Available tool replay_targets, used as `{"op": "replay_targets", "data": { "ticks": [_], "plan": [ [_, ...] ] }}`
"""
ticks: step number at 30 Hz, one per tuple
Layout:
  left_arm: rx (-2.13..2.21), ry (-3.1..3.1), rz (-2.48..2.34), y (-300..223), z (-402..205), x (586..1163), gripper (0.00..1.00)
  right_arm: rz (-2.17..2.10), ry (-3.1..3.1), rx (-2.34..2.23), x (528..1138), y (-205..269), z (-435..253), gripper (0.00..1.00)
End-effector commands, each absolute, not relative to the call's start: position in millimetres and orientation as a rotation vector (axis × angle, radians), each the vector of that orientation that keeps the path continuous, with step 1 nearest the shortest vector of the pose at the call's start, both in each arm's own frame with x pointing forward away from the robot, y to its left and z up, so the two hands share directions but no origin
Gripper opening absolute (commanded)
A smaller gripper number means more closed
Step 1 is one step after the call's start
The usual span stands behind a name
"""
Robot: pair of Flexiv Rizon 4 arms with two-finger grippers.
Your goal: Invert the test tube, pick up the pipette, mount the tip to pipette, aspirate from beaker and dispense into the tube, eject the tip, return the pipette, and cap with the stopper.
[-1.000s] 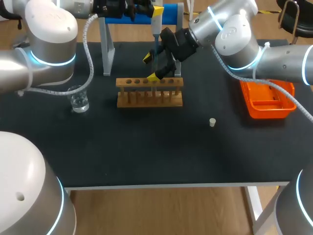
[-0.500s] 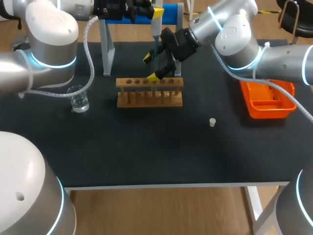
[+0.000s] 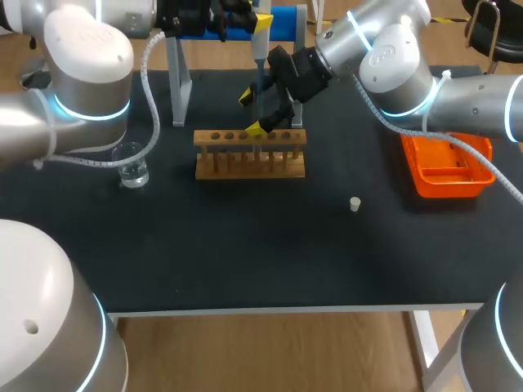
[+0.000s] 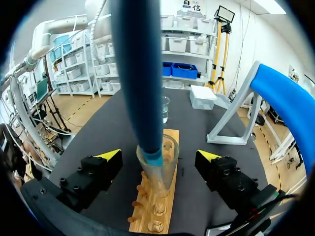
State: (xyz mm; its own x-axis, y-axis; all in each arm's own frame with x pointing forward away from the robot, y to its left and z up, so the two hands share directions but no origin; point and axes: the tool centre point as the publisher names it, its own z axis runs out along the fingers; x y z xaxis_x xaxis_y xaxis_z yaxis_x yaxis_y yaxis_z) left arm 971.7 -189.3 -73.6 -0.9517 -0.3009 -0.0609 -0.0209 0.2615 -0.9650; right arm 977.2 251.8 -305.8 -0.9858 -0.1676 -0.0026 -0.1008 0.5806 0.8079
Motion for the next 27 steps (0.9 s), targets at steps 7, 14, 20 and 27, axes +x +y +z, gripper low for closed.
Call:
{"op": "replay_targets", "data": {
  "ticks": [7, 14, 20, 27],
  "plan": [
    [-0.301, 2.281, -1.749, -188.1, -77.1, 966.3, 0.0, -1.384, -2.729, 0.231, 976.7, 251.5, -305.1, 1.0],
    [-0.308, 2.285, -1.748, -187.9, -79.2, 965.5, 0.0, -1.384, -2.729, 0.231, 976.7, 251.5, -305.1, 1.0],
    [-0.305, 2.282, -1.75, -188.4, -79.8, 965.8, 0.0, -1.384, -2.729, 0.231, 976.7, 251.5, -305.1, 1.0],
    [-0.294, 2.276, -1.751, -189.3, -78.4, 966.3, 0.0, -1.384, -2.729, 0.231, 976.7, 251.5, -305.1, 1.0]
  ]
}}
